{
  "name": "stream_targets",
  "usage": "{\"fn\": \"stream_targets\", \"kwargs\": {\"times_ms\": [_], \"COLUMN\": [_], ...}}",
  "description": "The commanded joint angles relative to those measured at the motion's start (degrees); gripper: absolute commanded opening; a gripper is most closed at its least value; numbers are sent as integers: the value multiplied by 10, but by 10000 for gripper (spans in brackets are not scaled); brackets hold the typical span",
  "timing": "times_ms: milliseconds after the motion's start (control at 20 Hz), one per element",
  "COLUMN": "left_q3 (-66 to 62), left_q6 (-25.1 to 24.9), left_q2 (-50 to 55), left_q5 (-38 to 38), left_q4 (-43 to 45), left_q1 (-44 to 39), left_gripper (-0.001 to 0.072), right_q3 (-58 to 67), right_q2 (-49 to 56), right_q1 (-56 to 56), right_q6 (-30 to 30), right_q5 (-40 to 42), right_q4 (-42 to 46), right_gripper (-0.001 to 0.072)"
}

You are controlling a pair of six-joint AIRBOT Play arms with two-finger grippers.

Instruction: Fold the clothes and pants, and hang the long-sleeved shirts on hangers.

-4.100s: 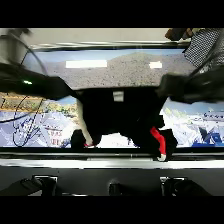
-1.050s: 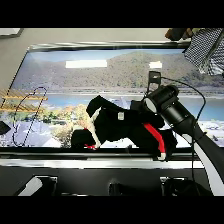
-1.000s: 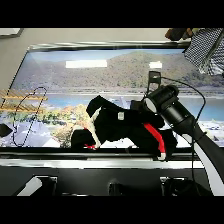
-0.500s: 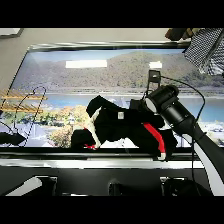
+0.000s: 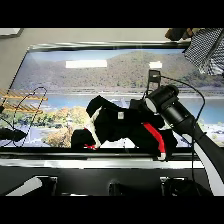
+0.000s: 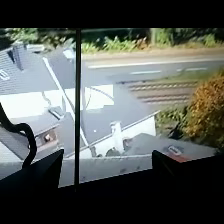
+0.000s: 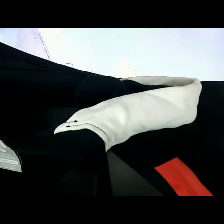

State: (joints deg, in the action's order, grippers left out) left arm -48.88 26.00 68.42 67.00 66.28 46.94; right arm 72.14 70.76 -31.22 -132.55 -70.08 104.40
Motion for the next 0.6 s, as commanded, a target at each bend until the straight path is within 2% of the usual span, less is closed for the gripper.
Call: {"fn": "stream_targets", "kwargs": {"times_ms": [0,150,250,350,550], "left_q3": [-8,-8,-8,-8,-8], "left_q6": [10,19,60,61,38], "left_q2": [-42,-69,-65,-52,-6], "left_q5": [12,-35,-73,-90,-90], "left_q4": [-32,-31,-33,-33,-27], "left_q1": [-2,30,67,95,91], "left_gripper": [607,621,695,695,687], "right_q3": [0,0,0,0,0], "right_q2": [0,0,0,0,0], "right_q1": [0,0,0,0,0], "right_q6": [0,0,0,0,0], "right_q5": [-4,-3,-3,-3,-1], "right_q4": [0,0,0,0,2], "right_gripper": [47,47,47,47,47]}}
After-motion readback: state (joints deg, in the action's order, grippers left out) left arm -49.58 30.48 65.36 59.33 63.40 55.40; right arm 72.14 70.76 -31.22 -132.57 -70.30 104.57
